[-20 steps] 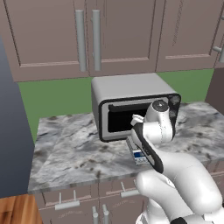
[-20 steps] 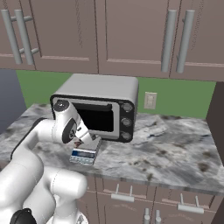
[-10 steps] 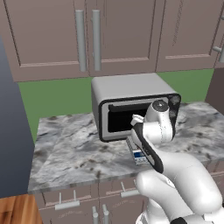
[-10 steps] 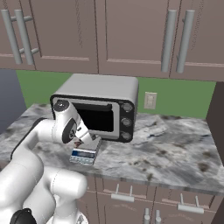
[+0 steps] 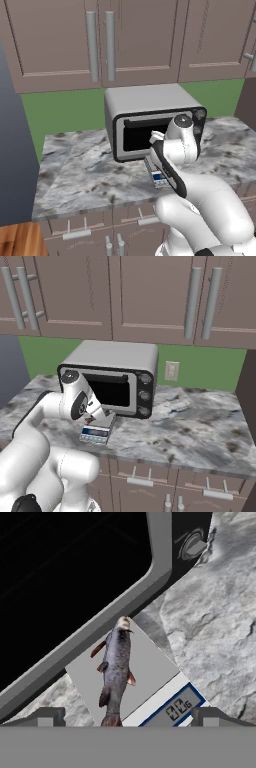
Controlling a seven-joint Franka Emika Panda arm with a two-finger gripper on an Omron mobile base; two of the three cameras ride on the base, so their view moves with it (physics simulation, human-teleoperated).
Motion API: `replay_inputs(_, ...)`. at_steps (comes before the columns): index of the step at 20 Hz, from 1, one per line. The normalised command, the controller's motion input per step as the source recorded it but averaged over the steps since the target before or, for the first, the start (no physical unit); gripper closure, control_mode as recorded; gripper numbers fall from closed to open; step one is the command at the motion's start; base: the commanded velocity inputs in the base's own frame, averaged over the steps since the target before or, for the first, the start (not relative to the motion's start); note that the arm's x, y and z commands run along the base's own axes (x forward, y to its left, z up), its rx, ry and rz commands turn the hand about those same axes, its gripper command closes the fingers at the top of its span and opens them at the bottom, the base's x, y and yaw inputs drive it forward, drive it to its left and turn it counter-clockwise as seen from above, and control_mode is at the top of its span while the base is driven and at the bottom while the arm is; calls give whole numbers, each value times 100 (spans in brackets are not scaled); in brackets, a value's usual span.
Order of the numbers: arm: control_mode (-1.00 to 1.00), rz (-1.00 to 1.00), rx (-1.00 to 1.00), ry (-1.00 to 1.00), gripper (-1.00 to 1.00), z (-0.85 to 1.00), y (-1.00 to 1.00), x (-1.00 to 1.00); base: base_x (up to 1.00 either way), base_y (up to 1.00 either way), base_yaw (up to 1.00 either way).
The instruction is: Take the fish from the fridge and place it on the digital scale on the counter by the fridge. Wait a few seconds for a reading, then move it to the plate on the dining counter.
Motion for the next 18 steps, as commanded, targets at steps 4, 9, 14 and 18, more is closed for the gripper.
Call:
replay_inputs(4, -100, 0, 0, 0, -100, 0, 0, 0, 0, 0, 0)
replay_inputs(9, -100, 0, 0, 0, -100, 0, 0, 0, 0, 0, 0)
replay_inputs(14, -100, 0, 0, 0, -100, 0, 0, 0, 0, 0, 0)
replay_inputs(18, -100, 0, 0, 0, -100, 0, 0, 0, 0, 0, 0)
